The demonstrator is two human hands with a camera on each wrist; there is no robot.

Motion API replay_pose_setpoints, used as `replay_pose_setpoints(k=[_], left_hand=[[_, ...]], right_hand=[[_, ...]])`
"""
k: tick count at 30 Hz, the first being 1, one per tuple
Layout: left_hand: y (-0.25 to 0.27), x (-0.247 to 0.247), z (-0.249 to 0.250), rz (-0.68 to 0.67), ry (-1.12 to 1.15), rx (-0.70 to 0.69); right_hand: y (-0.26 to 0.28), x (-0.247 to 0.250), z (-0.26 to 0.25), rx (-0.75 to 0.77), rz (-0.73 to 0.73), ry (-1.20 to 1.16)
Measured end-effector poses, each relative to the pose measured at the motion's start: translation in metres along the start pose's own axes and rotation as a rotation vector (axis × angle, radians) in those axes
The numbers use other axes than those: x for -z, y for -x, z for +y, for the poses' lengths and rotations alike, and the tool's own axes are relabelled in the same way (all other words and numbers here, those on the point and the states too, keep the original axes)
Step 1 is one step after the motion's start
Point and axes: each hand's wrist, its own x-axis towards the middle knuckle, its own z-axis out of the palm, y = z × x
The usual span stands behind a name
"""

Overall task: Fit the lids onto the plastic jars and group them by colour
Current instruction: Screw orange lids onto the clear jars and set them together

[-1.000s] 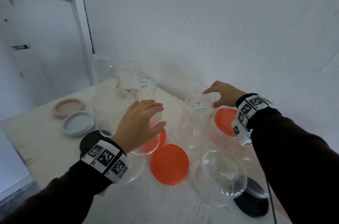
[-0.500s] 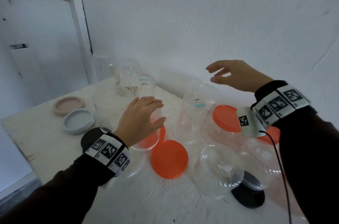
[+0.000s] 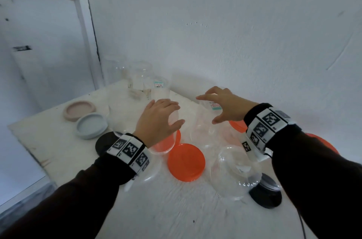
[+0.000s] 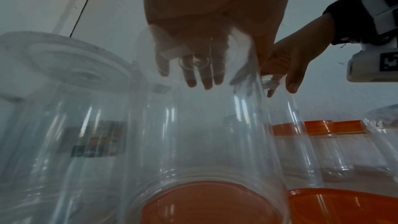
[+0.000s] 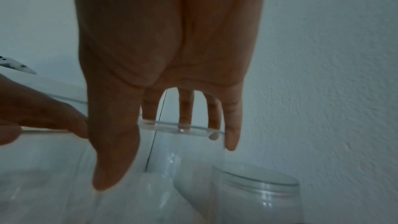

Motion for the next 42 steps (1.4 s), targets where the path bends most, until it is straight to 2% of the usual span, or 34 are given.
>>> replay_pose_setpoints(k=[2,4,10,13,15,17,19,25,28,30,33,38,42], left_hand=[[0.000,0.001,0.000,-0.035,-0.005,0.011],[0.000,0.004,-0.001,-0.034,0.083,0.015],[0.005,0.037,-0.010,0.221,0.344,-0.092],[0.023,0.058,-0.027,0.322,0.417,-0.071],[0.041,0.067,-0.038,0.332,0.420,-0.004],[0.060,0.069,-0.054,0.276,0.372,0.091],[0.078,0.065,-0.071,0.162,0.302,0.179],[0.107,0.045,-0.097,-0.198,0.104,0.259],[0.108,0.034,-0.099,-0.276,0.066,0.336],[0.106,0.026,-0.096,-0.245,0.112,0.449],[0.097,0.019,-0.091,-0.078,0.296,0.605],[0.075,0.012,-0.092,0.099,0.519,0.691],[0.070,0.006,-0.089,0.145,0.520,0.741]], right_hand=[[0.004,0.000,-0.002,-0.014,0.034,-0.019],[0.012,0.003,-0.003,-0.026,0.059,-0.019],[0.051,0.013,-0.007,-0.047,0.276,0.022],[0.071,0.011,-0.006,-0.064,0.377,0.036],[0.082,0.008,-0.006,-0.080,0.410,0.024],[0.092,0.006,-0.007,-0.093,0.450,-0.024],[0.103,0.003,-0.008,-0.093,0.492,-0.083],[0.132,-0.004,-0.013,-0.144,0.649,-0.143],[0.145,-0.012,-0.015,-0.154,0.741,-0.231],[0.153,-0.017,-0.018,-0.160,0.768,-0.296],[0.165,-0.026,-0.024,-0.172,0.767,-0.360],[0.178,-0.040,-0.032,-0.158,0.772,-0.419],[0.188,-0.057,-0.039,-0.175,0.777,-0.518]])
